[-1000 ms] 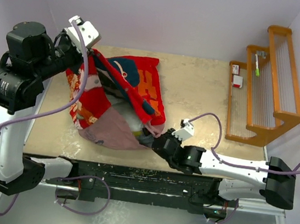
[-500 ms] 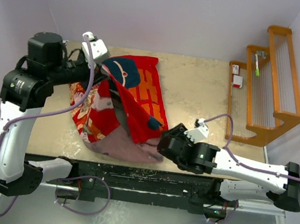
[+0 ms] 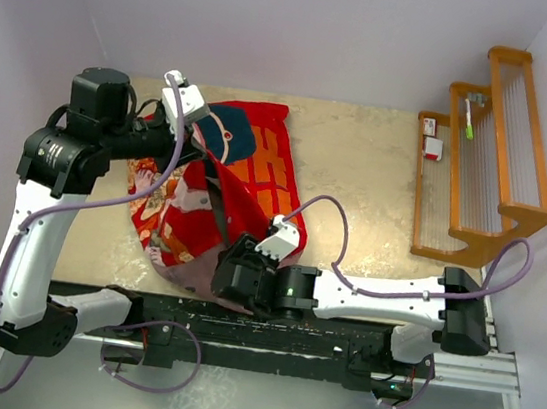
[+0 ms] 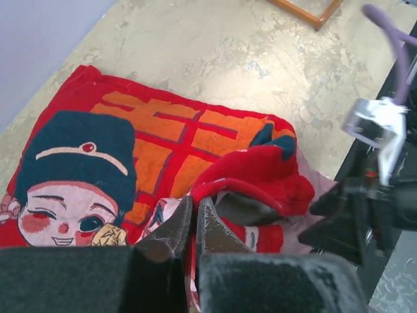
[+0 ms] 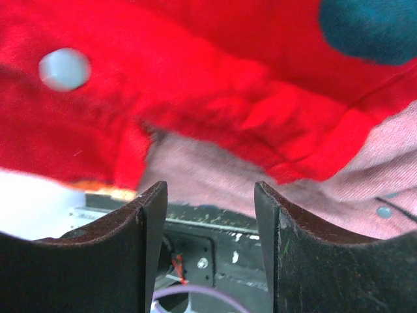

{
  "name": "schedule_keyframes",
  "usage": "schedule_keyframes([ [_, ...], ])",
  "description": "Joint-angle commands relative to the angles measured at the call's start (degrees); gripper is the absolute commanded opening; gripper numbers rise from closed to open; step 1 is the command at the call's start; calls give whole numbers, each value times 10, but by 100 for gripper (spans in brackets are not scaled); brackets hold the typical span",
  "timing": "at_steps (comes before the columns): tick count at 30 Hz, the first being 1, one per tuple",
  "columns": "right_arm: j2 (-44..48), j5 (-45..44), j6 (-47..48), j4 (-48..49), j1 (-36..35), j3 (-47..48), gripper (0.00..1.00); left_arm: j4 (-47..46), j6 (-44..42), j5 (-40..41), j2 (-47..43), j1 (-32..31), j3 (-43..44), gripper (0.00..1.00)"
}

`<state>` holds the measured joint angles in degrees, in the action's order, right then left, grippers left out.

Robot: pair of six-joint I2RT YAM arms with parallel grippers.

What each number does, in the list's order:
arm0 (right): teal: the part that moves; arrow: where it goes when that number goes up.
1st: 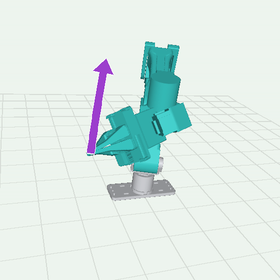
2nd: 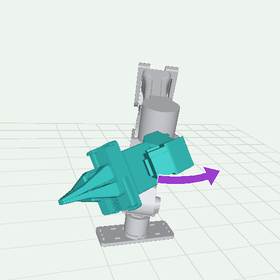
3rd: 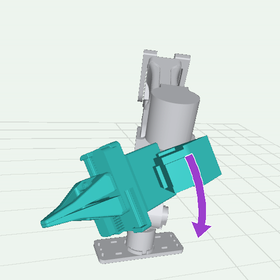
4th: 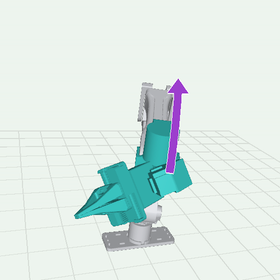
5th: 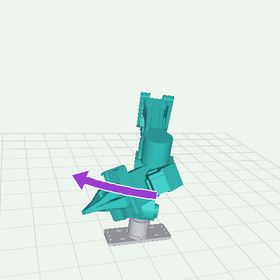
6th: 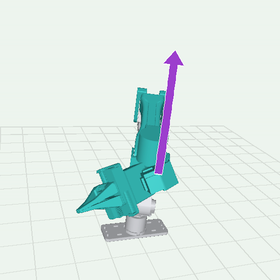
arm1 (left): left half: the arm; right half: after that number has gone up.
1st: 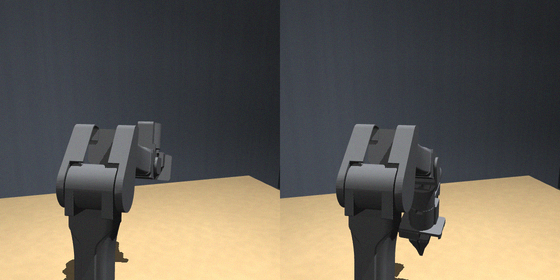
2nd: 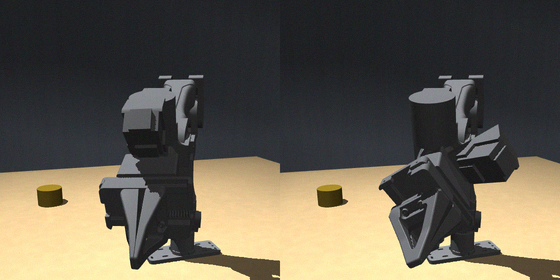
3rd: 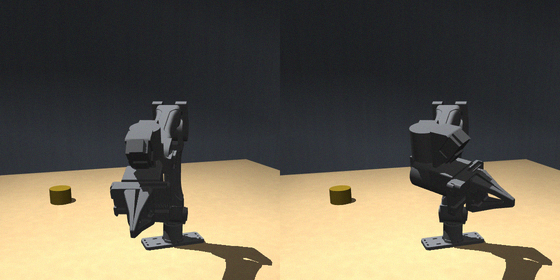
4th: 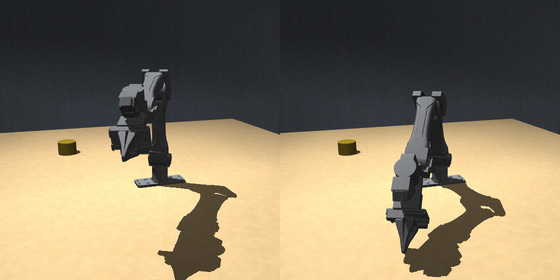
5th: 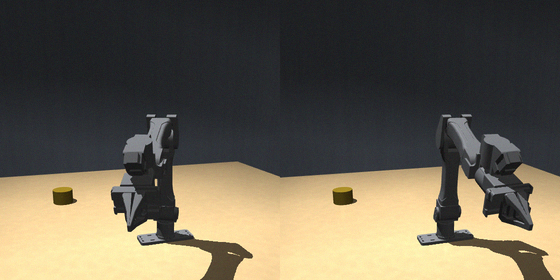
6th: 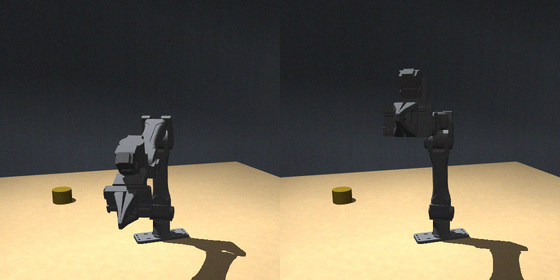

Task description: Remove the pillowcase from the pillow

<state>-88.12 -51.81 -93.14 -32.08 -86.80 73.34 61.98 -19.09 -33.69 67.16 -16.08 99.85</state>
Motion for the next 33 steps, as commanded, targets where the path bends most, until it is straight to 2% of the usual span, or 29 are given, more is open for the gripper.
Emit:
schedule_keyframes([
  [1,19,63,46,142,59,-62,57,-8,-15,-39,-14,3,25,0],
  [4,25,106,71,233,92,-108,54,21,-25,-49,-16,3,35,0],
  [6,6,141,81,258,107,-112,54,32,-30,-49,-22,3,33,0],
  [9,-41,180,86,251,112,-74,56,43,-42,-52,-33,3,19,0],
  [14,-91,195,58,214,111,-38,67,64,-61,-67,-53,3,-17,0],
  [19,-44,162,-39,178,122,-119,71,87,-96,-59,-70,3,-37,0],
  [22,1,145,-57,141,153,-160,73,106,-126,-45,-74,3,-50,0],
  [25,37,159,-15,161,209,-208,75,106,-139,-23,-82,3,-80,0],
  [28,49,183,56,174,281,-214,77,100,-147,-14,-90,3,-115,0],
  [33,29,193,173,159,379,-129,81,69,-130,-25,-97,3,-161,0],
])
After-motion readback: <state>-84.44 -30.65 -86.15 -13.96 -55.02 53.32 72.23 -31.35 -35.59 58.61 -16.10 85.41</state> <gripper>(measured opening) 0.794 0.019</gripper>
